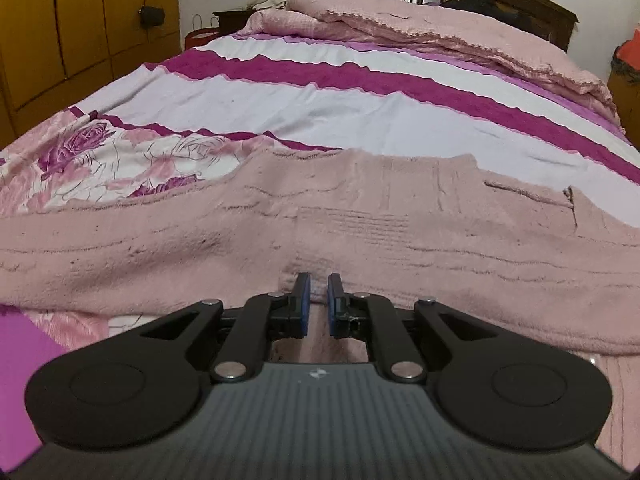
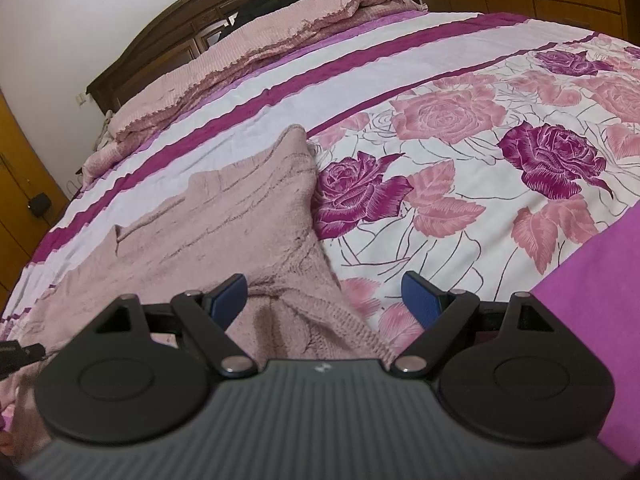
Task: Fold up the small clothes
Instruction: 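Fold the held sleeve across the body and open the left gripper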
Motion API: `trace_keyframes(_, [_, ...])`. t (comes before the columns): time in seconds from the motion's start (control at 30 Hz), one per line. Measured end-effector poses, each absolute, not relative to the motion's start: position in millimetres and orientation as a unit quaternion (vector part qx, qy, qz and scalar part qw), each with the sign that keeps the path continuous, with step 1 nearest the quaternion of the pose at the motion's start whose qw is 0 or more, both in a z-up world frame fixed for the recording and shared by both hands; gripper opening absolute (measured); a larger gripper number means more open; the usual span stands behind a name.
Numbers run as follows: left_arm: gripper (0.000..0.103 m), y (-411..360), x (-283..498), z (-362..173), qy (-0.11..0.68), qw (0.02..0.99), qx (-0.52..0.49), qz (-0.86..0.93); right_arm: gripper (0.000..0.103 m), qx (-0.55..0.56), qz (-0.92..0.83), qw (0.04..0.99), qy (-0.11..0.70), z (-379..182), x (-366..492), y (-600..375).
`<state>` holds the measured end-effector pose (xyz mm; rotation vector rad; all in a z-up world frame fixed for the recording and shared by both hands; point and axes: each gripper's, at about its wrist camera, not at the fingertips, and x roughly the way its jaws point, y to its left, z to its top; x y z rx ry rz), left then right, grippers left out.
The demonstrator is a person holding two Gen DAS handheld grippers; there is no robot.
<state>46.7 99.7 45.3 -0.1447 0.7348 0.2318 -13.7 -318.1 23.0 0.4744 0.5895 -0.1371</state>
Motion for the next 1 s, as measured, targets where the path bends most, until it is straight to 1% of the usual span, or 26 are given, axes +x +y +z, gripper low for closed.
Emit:
trace_keyframes(0.27, [0.011,117.5,20.8,61.9,0.354,0.925,-0.089,0.106,0.085,0.229,-0.068,0.927,0.289,22.5,-12.4,-318.3])
trace_keyframes(0.37, [0.015,130.1,7.2,70.3,0.352,0.923,-0.104,0.114,0.085,0.225,-0.064,0.928,0.288,24.8,-12.7,-316.7])
trace_keyframes(0.47, [0.032,145.8,-5.5,77.6,0.349,0.921,-0.113,0.133,0.086,0.223,-0.055,0.932,0.282,30.5,-15.9,-313.3])
trace_keyframes(0.53, [0.053,156.9,-13.2,81.9,0.342,0.920,-0.119,0.149,0.086,0.219,-0.045,0.934,0.280,35.5,-18.5,-308.1])
trace_keyframes(0.6, [0.059,168.1,-20.9,84.6,0.334,0.919,-0.123,0.169,0.086,0.211,-0.032,0.936,0.279,40.0,-21.2,-300.6])
trace_keyframes(0.8, [0.063,200.2,-39.0,87.0,0.329,0.907,-0.154,0.211,0.086,0.170,-0.004,0.945,0.278,48.8,-27.3,-273.3])
trace_keyframes(1.0, [0.066,224.2,-47.5,87.2,0.323,0.898,-0.178,0.239,0.085,0.156,0.000,0.946,0.285,48.2,-29.1,-262.6])
